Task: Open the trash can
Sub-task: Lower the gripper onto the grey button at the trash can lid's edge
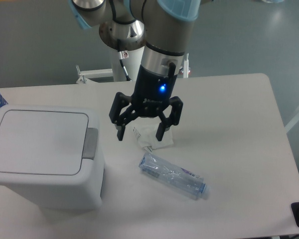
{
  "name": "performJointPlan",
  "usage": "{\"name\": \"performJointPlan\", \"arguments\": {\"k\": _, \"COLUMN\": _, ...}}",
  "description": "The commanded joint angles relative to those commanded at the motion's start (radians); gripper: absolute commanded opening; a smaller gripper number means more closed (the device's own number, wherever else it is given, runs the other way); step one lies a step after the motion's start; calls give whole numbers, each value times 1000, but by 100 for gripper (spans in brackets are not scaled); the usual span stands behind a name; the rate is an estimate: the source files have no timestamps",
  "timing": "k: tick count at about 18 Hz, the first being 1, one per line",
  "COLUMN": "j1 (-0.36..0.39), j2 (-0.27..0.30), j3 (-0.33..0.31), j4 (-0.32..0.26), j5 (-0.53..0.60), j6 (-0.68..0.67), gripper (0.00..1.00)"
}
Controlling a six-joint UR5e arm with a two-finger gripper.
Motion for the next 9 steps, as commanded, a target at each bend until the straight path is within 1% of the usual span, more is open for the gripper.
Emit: {"name": "performJointPlan", "arguments": {"k": 9, "j1": -37, "j2": 0, "j3": -14, "j4": 0, "j5": 0, "j6": -9, "gripper": 100}}
